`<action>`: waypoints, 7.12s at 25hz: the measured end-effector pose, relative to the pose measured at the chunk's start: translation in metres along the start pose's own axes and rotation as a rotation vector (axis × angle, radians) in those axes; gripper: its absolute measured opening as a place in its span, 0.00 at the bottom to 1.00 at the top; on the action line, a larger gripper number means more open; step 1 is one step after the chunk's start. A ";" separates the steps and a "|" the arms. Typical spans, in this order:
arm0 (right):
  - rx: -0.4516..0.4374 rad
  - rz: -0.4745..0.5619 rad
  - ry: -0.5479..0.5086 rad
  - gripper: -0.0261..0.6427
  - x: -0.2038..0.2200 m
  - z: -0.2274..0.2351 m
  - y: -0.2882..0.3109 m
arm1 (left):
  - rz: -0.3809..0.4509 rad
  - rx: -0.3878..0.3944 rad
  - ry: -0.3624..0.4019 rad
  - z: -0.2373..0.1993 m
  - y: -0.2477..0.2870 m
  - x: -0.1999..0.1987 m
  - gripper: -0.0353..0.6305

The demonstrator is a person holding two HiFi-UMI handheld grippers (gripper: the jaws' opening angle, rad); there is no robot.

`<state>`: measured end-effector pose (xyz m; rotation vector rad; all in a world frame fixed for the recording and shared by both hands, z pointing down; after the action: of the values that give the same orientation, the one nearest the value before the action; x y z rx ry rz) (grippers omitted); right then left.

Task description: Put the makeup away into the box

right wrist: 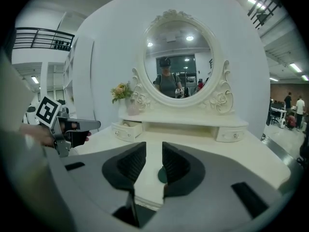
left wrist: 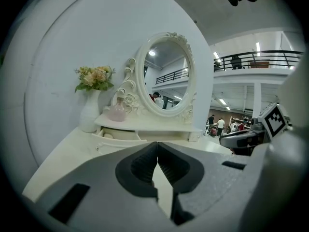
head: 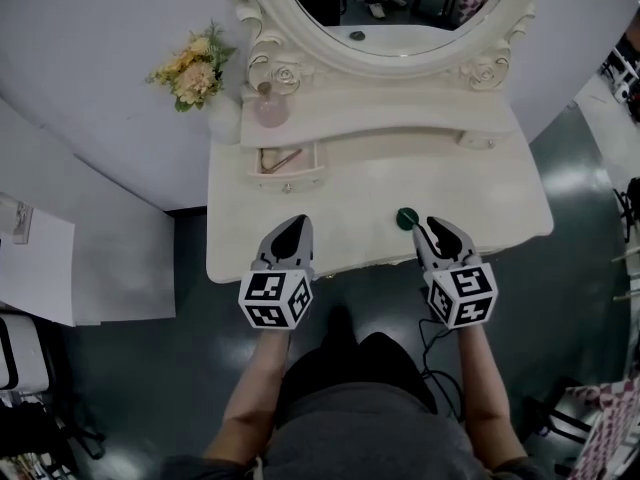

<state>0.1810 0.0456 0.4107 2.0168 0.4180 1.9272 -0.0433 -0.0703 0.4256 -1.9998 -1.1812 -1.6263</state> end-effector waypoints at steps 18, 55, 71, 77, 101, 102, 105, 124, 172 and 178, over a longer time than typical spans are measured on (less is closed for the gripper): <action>-0.106 -0.157 -0.076 0.19 0.025 0.020 0.043 | -0.052 -0.020 -0.007 -0.003 0.042 0.000 0.06; -0.278 -0.519 -0.221 0.13 0.077 0.029 0.106 | -0.098 -0.157 -0.087 -0.018 0.060 0.023 0.06; -0.290 -0.461 -0.245 0.05 0.069 0.034 0.097 | -0.063 -0.194 -0.059 -0.011 0.057 0.011 0.06; -0.311 -0.374 -0.256 0.05 0.041 0.030 0.094 | -0.042 -0.228 -0.046 -0.012 0.054 0.002 0.06; -0.486 -0.060 -0.343 0.05 -0.086 -0.019 0.123 | 0.060 -0.406 -0.029 -0.022 0.020 -0.022 0.06; -0.492 -0.054 -0.344 0.05 -0.089 -0.021 0.123 | 0.062 -0.411 -0.028 -0.021 0.019 -0.022 0.06; -0.510 -0.038 -0.350 0.05 -0.096 -0.027 0.127 | 0.067 -0.425 -0.028 -0.023 0.015 -0.025 0.06; -0.538 -0.049 -0.341 0.05 -0.125 -0.081 0.187 | 0.063 -0.436 -0.070 -0.088 0.016 -0.036 0.06; -0.498 -0.368 -0.544 0.05 -0.079 -0.151 0.279 | -0.014 -0.376 -0.180 -0.192 0.031 -0.021 0.06; -0.491 -0.385 -0.569 0.05 -0.077 -0.153 0.280 | -0.017 -0.377 -0.189 -0.194 0.031 -0.019 0.06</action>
<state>0.0221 -0.2362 0.4649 1.8653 0.1468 1.0372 -0.1496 -0.2284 0.4761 -2.4257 -1.0110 -1.8097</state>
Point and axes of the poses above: the fingertips, and each gripper's own axes: y forward along the fingers, z to its right, x out of its underside, the point moved 5 cm from there along -y, backward along the fingers, and after that the axes turned 4 degrees about -y, right-handed, at the moved point
